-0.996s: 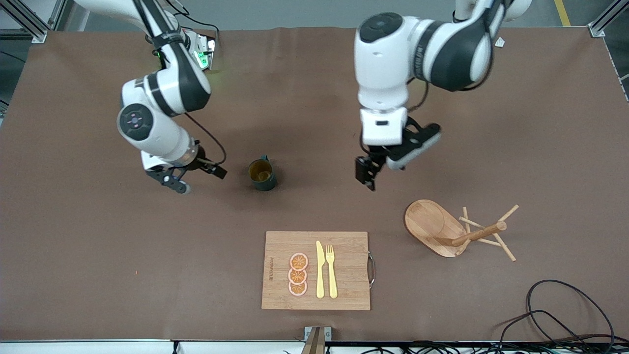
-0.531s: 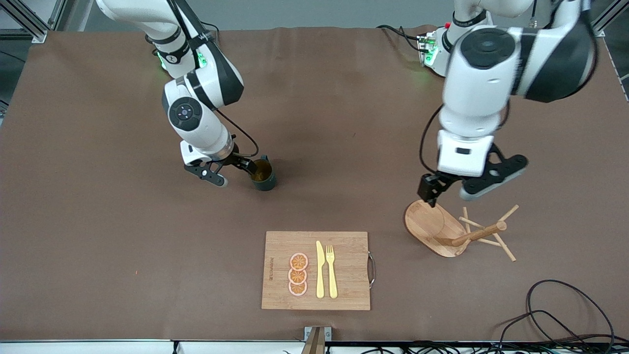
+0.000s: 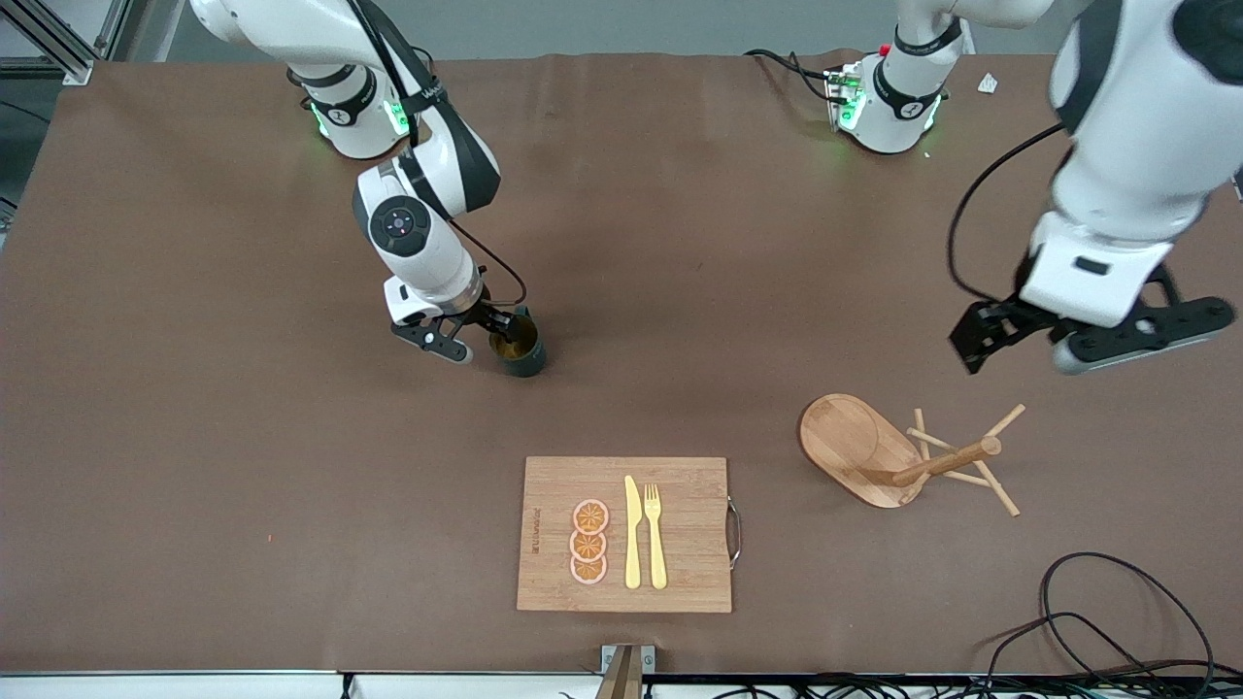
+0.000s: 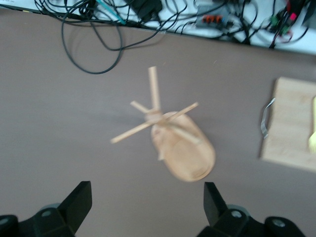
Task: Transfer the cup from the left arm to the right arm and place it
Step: 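Lower the right gripper to the mug while the left gripper withdraws, then grasp the teal mug with the right gripper and slide it aside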
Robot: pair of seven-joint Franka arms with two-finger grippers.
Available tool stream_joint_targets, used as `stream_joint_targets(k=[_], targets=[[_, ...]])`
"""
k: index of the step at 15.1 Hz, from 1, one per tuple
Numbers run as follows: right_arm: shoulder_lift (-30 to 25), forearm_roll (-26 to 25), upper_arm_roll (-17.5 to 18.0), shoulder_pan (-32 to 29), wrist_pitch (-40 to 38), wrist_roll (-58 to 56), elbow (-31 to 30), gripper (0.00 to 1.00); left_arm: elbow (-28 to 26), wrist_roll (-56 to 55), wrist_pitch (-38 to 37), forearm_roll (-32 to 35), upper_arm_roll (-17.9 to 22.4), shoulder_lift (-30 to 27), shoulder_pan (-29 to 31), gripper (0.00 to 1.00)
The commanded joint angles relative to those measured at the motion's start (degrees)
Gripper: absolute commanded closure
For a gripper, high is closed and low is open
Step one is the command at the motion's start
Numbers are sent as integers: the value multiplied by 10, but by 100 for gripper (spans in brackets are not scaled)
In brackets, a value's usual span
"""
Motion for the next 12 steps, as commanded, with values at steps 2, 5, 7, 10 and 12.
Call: stream_joint_targets(k=[2,5,7,10,12], targets=[[-4,0,-5,25,21,6,-19,55,-2,134,-66,-42,-65,-33,105,0],[-3,-21,-5,27,14,3,-12,94,-6,217,-134,-81,-76,-56,155,0],[-3,-29,-6,24,7,-14,-5,100,-9,225,-166,-82,-121,-69,200,0],[-11,-61,-9,0,-63,-161,12,100,-43,224,-175,-82,-149,-105,222,0],[-19,-62,-8,-33,-82,-255,21,100,-69,223,-172,-83,-156,-125,221,0]])
